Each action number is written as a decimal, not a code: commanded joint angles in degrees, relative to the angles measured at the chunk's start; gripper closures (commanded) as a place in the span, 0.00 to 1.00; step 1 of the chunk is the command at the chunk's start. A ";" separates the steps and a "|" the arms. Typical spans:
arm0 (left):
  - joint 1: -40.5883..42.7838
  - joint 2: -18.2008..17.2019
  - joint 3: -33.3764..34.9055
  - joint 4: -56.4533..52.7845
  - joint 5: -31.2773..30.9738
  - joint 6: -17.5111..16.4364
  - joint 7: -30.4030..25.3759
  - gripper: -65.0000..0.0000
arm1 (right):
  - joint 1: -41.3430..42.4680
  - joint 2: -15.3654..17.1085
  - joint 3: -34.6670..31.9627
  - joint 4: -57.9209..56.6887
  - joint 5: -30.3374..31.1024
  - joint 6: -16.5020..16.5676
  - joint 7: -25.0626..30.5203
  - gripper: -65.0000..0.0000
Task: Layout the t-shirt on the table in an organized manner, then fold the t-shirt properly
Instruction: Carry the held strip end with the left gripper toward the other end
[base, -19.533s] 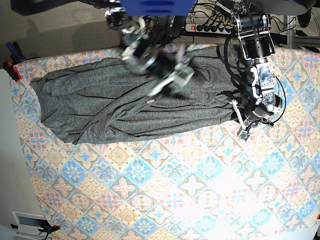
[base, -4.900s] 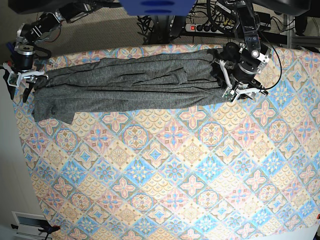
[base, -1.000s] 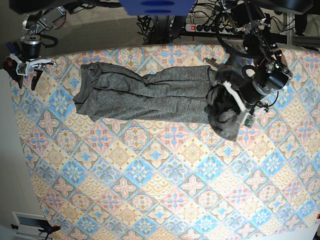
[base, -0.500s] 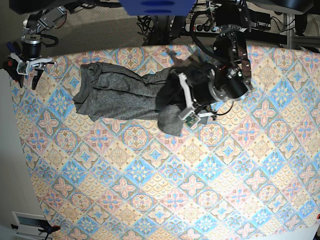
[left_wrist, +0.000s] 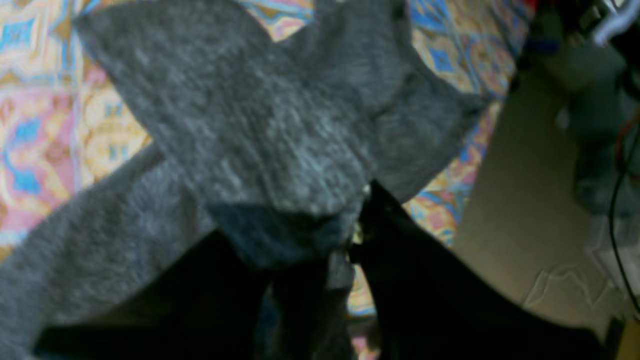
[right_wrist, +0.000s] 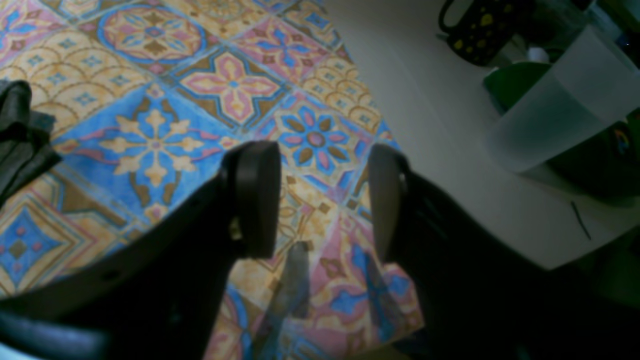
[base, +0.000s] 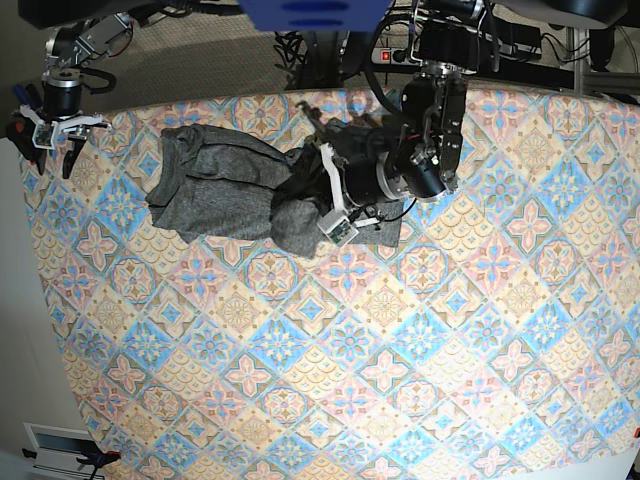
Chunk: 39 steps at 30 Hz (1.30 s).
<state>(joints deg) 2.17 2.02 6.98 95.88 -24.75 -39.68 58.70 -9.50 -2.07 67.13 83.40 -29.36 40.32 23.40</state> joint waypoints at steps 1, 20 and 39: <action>-1.52 0.57 0.27 -0.36 -1.49 -0.32 -1.69 0.90 | 0.13 0.79 0.25 0.96 1.45 -0.32 1.61 0.58; -3.27 1.98 6.51 -3.61 -2.10 -0.32 -8.37 0.33 | 0.13 0.79 0.25 0.96 1.45 -0.32 1.61 0.58; 13.43 -4.44 -7.64 17.58 -1.58 -0.32 -9.16 0.67 | 0.13 0.79 0.25 -1.15 1.45 -0.32 1.61 0.58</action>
<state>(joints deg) 15.97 -2.66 -0.69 112.49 -25.32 -39.66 51.00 -9.52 -2.26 67.24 81.32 -29.43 40.34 23.29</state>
